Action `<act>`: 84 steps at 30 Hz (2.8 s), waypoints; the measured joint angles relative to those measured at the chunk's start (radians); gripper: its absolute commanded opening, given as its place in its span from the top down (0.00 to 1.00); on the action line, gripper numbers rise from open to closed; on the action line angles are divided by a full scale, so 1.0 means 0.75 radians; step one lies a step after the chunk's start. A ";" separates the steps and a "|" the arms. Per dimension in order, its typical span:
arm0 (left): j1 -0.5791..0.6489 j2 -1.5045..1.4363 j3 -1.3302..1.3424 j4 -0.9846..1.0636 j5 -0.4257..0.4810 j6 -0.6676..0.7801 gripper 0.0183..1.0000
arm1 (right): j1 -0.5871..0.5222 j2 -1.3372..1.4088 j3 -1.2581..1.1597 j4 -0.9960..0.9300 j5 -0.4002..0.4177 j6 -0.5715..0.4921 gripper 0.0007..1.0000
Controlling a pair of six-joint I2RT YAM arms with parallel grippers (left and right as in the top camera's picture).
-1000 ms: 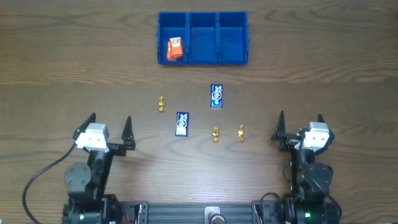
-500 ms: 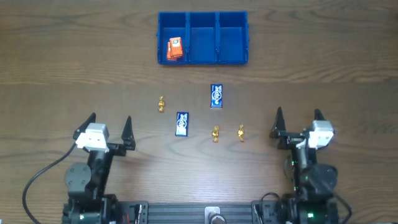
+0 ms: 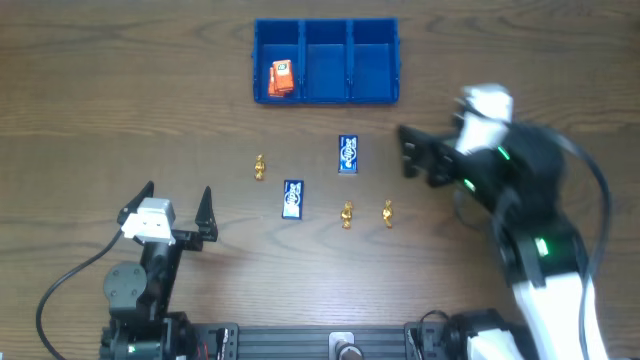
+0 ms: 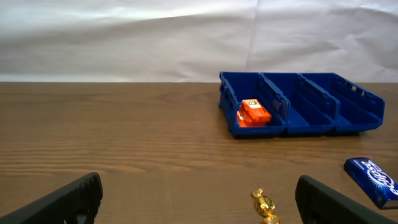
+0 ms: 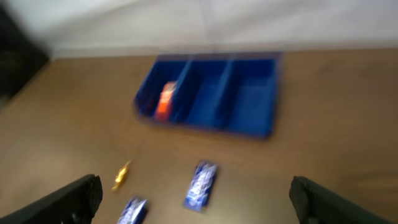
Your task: Sort Candies Into Trays
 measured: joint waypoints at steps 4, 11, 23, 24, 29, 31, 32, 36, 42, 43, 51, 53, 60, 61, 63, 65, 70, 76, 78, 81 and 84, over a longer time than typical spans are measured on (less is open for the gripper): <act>0.001 0.001 0.001 -0.001 0.000 -0.001 0.00 | 0.263 0.335 0.224 -0.166 0.045 0.082 0.00; 0.000 0.001 0.001 -0.001 -0.001 0.000 0.00 | 0.576 0.792 0.413 -0.244 0.189 0.292 0.00; 0.000 0.001 0.001 -0.001 -0.001 -0.001 0.00 | 0.836 1.125 0.510 -0.342 0.410 0.652 0.00; 0.000 0.001 0.001 -0.001 -0.001 -0.001 0.00 | 0.851 1.143 0.516 -0.347 0.429 0.679 0.00; 0.000 0.001 0.001 -0.001 -0.001 0.000 0.00 | 0.890 1.214 0.521 -0.348 0.468 0.770 0.00; 0.000 0.000 0.001 -0.001 -0.001 -0.001 0.00 | 0.890 1.246 0.524 -0.347 0.478 0.794 0.00; 0.000 0.001 0.001 -0.001 -0.001 -0.001 0.00 | 0.890 1.270 0.524 -0.344 0.484 0.807 0.00; 0.000 0.001 0.001 -0.001 -0.001 0.000 0.00 | 0.890 1.340 0.525 -0.316 0.499 0.844 0.00; 0.000 0.001 0.001 -0.001 -0.001 -0.001 0.00 | 0.890 1.381 0.525 -0.296 0.520 0.864 0.00; 0.000 0.000 0.001 -0.001 -0.001 -0.001 0.00 | 0.890 1.382 0.525 -0.292 0.522 0.864 0.00; 0.000 0.001 0.001 -0.001 -0.001 -0.001 0.00 | 0.891 1.421 0.527 -0.282 0.539 0.880 0.20; 0.000 0.000 0.001 -0.001 -0.001 -0.001 0.00 | 0.891 1.421 0.528 -0.279 0.542 0.879 0.30; 0.000 0.000 0.001 -0.001 -0.001 -0.001 0.00 | 0.896 1.421 0.528 -0.265 0.540 0.889 0.60; 0.000 0.001 0.001 -0.001 -0.001 0.000 0.00 | 0.897 1.421 0.528 -0.265 0.540 0.887 0.64; 0.000 0.001 0.001 -0.001 -0.001 -0.001 0.00 | 0.898 1.421 0.528 -0.266 0.541 0.892 0.71; 0.000 0.001 0.001 -0.001 -0.001 0.000 0.00 | 0.901 1.421 0.531 -0.263 0.541 0.892 0.71; 0.000 0.001 0.001 -0.001 -0.001 -0.001 0.00 | 0.905 1.421 0.537 -0.270 0.541 0.870 0.74; 0.000 0.000 0.001 -0.001 -0.001 0.000 0.00 | 0.892 1.369 0.660 -0.433 0.612 0.752 0.76; 0.000 0.001 0.001 0.000 -0.001 0.000 0.00 | 0.869 1.315 0.746 -0.474 0.652 0.694 0.76; 0.000 0.000 0.001 -0.001 -0.001 -0.001 0.00 | 0.795 1.233 0.946 -0.503 0.732 0.590 0.76; 0.000 0.001 0.001 -0.001 0.000 0.000 0.00 | 0.679 1.174 1.125 -0.398 0.832 0.464 0.75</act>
